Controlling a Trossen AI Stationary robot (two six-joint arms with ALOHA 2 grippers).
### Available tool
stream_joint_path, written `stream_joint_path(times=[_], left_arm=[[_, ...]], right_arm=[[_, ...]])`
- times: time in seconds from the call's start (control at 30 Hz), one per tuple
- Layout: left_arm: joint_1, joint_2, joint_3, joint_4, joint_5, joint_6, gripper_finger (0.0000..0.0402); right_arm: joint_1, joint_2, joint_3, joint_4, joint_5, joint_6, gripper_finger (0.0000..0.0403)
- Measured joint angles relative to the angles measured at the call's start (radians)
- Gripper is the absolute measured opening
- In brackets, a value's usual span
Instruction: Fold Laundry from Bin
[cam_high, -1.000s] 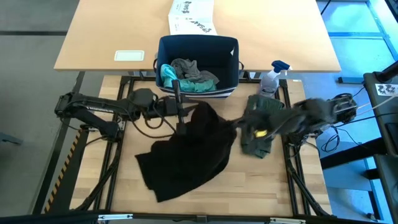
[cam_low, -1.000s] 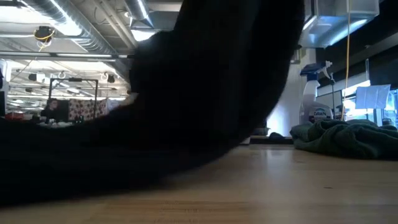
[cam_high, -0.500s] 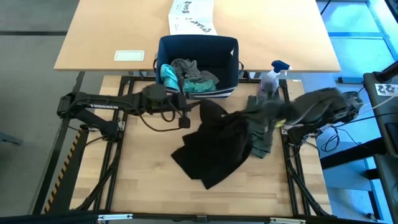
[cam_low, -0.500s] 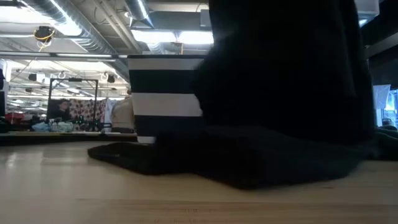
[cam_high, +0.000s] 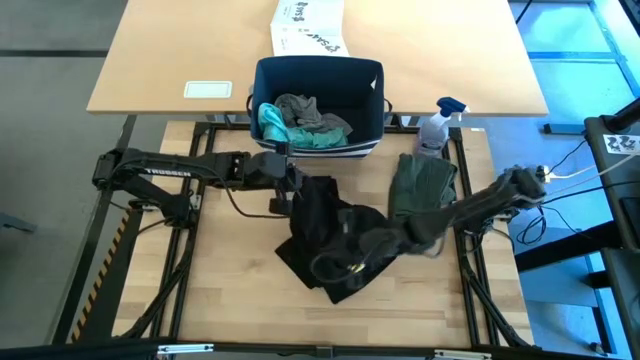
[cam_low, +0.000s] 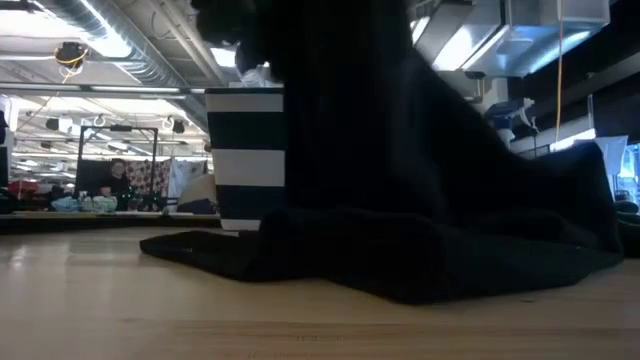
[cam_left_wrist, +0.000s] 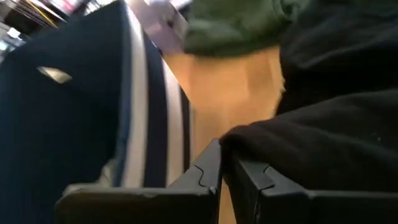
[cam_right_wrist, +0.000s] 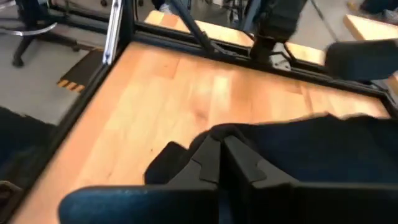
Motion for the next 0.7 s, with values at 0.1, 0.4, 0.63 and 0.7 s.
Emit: stream_joint_path(times=[0.1, 0.4, 0.63, 0.7], left_arm=[[0.0, 0.001, 0.0, -0.019, 0.004, -0.047, 0.0015], [-0.02, -0.013, 0.0, -0.037, -0.042, -0.139, 0.0086], [-0.129, -0.103, 0.001, -0.147, -0.064, -0.354, 0.0107], [-0.175, -0.117, -0.008, -0.162, -0.066, -0.416, 0.0106]], right_arm=[[0.0, 0.086, -0.035, 0.149, 0.04, -0.034, 0.0019], [-0.035, 0.228, 0.017, 0.105, 0.123, -0.07, 0.0115], [-0.018, 0.159, 0.15, -0.309, 0.138, -0.066, 0.0204], [-0.015, 0.137, 0.155, -0.38, 0.148, -0.058, 0.0218]])
